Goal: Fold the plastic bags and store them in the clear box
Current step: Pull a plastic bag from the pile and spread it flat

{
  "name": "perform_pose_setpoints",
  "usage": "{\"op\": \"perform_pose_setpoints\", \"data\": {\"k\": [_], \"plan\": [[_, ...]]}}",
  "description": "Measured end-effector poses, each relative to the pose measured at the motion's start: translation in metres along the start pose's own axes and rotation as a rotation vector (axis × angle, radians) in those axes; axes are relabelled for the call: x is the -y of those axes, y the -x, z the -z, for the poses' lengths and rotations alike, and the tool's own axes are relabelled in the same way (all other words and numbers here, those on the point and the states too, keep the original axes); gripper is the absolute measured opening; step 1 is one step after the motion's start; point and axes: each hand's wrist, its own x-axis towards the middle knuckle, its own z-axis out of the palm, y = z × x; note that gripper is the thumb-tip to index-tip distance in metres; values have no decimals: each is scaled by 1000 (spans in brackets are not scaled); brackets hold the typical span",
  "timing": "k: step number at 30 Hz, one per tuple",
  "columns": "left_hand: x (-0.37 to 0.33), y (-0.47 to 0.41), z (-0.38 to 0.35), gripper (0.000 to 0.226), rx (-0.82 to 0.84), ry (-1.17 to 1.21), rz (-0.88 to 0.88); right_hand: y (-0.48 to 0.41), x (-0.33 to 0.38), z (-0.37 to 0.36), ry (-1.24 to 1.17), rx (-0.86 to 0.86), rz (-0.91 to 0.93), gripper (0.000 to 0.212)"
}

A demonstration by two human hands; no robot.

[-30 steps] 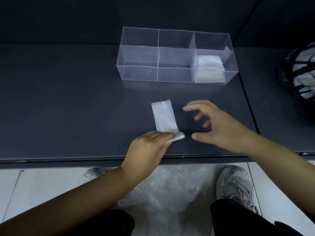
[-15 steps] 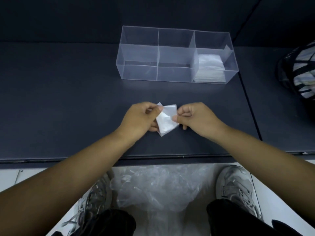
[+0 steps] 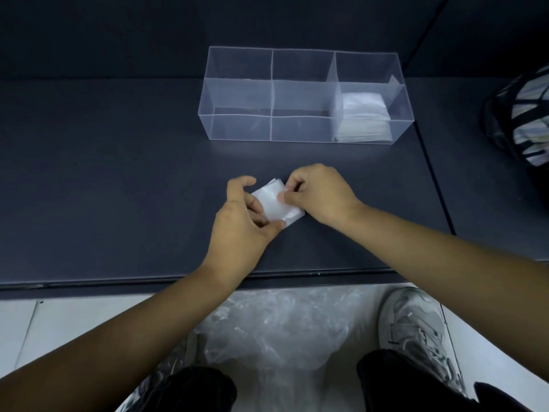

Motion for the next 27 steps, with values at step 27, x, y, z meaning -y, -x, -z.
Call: {"op": "perform_pose_setpoints", "data": {"k": [27], "plan": [[18,-10,4,54,185,-672,-443,2,7,-4,147,-23,3,21]]}}
